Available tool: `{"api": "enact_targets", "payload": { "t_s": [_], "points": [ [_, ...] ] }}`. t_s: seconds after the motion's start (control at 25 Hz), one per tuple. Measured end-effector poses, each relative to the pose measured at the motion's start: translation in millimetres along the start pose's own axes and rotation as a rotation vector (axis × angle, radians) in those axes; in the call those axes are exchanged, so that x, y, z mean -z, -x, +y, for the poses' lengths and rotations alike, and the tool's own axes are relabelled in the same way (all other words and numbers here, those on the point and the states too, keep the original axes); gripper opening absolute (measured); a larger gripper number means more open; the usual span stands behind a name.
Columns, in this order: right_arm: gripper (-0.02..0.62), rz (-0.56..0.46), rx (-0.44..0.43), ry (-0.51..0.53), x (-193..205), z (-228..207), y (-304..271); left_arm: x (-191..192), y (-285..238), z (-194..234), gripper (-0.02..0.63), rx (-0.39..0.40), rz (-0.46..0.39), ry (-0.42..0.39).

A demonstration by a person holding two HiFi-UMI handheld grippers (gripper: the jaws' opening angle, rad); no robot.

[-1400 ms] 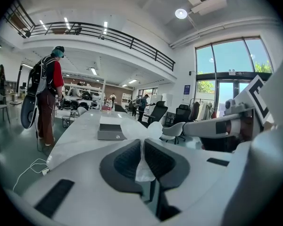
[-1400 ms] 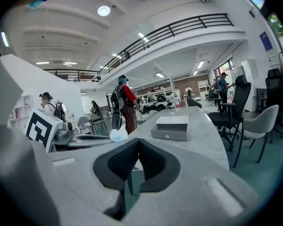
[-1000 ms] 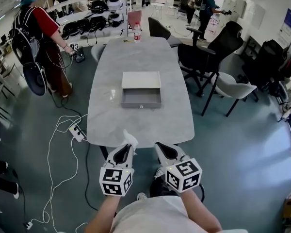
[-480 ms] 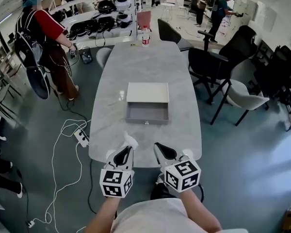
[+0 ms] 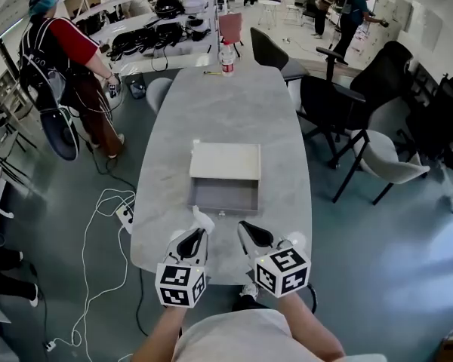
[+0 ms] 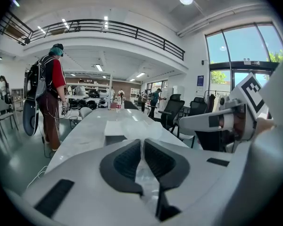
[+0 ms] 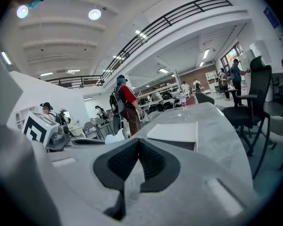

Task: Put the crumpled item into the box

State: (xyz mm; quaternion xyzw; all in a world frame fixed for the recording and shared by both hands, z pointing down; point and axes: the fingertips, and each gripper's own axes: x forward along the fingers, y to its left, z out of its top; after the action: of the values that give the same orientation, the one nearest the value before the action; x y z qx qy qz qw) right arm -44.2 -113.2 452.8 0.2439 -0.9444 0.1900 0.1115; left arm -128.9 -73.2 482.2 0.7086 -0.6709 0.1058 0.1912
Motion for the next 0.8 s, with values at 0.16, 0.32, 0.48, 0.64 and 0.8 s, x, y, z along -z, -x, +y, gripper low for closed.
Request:
{"api": "enact_targets", "payload": {
  "t_s": [0.16,0.32,0.48,0.64,0.8],
  "points": [
    [0.005,0.006,-0.024,-0.005,-6.1,-18.4,-12.0,-5.9,-21.7,0.5,0.028,-0.015,0.013,-0.008],
    [0.005,0.006,-0.041,-0.016,-9.4,-37.9,-19.6,-8.2,-39.8,-2.2,0.028,-0.027,0.03,-0.026],
    [0.005,0.004,-0.048,-0.025,-13.1,-47.2,-24.0,-9.5,-48.3,-2.7,0.028,-0.027,0.06,-0.066],
    [0.005,0.005,-0.039,-0.033,-11.5,-52.8,-27.8,-6.0,-59.6,-1.4,0.028,0.008,0.104,-0.13],
    [0.005,0.004,-0.012,-0.029,-12.1,-59.5,-37.9,-1.3,-80.2,6.7,0.028,0.082,0.176,-0.241]
  ]
}}
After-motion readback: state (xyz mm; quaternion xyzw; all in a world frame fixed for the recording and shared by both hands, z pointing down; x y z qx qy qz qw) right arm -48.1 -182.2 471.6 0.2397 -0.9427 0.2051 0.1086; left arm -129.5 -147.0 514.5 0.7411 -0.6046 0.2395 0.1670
